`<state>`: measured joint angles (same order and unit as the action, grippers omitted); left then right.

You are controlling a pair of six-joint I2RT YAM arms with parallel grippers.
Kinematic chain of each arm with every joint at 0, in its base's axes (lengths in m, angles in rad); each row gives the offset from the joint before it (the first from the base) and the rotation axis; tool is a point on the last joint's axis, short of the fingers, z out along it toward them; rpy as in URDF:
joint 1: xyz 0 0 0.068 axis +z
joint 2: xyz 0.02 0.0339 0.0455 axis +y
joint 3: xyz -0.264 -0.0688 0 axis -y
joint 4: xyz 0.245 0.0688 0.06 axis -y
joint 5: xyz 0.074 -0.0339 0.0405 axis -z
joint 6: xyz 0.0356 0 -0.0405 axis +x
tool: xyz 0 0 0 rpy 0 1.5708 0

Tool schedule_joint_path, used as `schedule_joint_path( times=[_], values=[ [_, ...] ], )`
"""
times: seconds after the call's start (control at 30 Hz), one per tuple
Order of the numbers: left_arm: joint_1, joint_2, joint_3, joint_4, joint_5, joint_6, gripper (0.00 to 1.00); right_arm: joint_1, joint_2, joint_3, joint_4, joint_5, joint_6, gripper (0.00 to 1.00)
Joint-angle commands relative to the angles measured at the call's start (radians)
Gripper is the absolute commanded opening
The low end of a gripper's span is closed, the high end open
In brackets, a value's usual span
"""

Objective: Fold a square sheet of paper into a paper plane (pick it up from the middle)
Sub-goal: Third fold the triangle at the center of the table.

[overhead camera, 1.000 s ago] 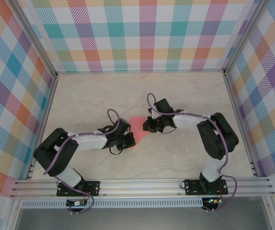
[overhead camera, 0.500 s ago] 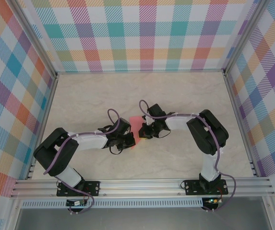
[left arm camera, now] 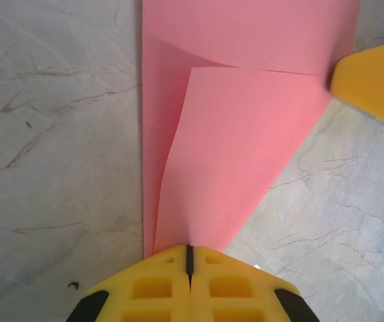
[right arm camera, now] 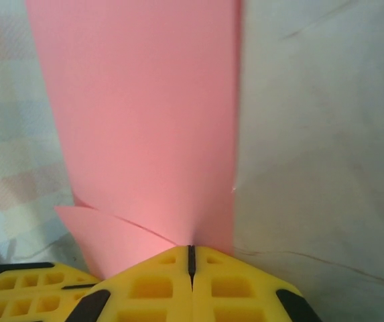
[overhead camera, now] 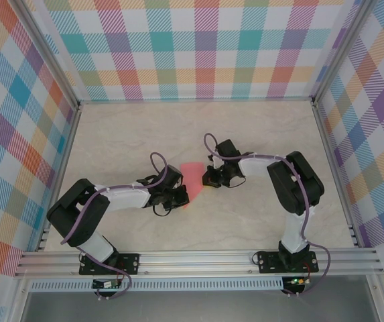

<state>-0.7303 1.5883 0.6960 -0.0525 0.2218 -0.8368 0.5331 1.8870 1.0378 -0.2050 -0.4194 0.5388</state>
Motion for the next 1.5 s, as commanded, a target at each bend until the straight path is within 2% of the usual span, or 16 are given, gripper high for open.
schedule_joint_path(
  times=[0.0,0.1,0.2,0.3,0.37,0.57,0.8,1.07,1.47],
  values=[
    [-0.015,0.029,-0.025,-0.15,-0.03,0.027,0.0,-0.019,-0.073,-0.011,-0.05,0.123,-0.008,0.0],
    [-0.014,0.006,-0.013,-0.144,-0.03,0.038,0.0,-0.019,-0.141,-0.041,-0.04,0.128,0.034,0.06],
    [-0.015,-0.038,0.023,-0.135,-0.033,0.054,0.0,-0.018,-0.201,-0.078,-0.025,0.12,0.086,0.2],
    [-0.015,-0.082,0.063,-0.132,-0.07,0.068,0.08,-0.018,-0.236,-0.117,0.01,0.078,0.145,0.34],
    [-0.014,-0.094,0.085,-0.129,-0.11,0.073,0.13,-0.018,-0.247,-0.138,0.037,0.043,0.182,0.39],
    [-0.014,-0.039,0.141,-0.116,-0.169,0.078,0.13,-0.018,-0.232,-0.16,0.093,-0.023,0.251,0.51],
    [-0.014,0.037,0.184,-0.131,-0.203,0.083,0.06,-0.014,-0.207,-0.157,0.11,-0.044,0.274,0.57],
    [-0.013,0.101,0.209,-0.197,-0.258,0.088,0.02,-0.007,-0.173,-0.149,0.116,-0.064,0.293,0.57],
    [-0.014,0.109,0.194,-0.192,-0.256,0.082,0.01,0.02,-0.1,-0.098,0.116,-0.092,0.321,0.46]
  ],
)
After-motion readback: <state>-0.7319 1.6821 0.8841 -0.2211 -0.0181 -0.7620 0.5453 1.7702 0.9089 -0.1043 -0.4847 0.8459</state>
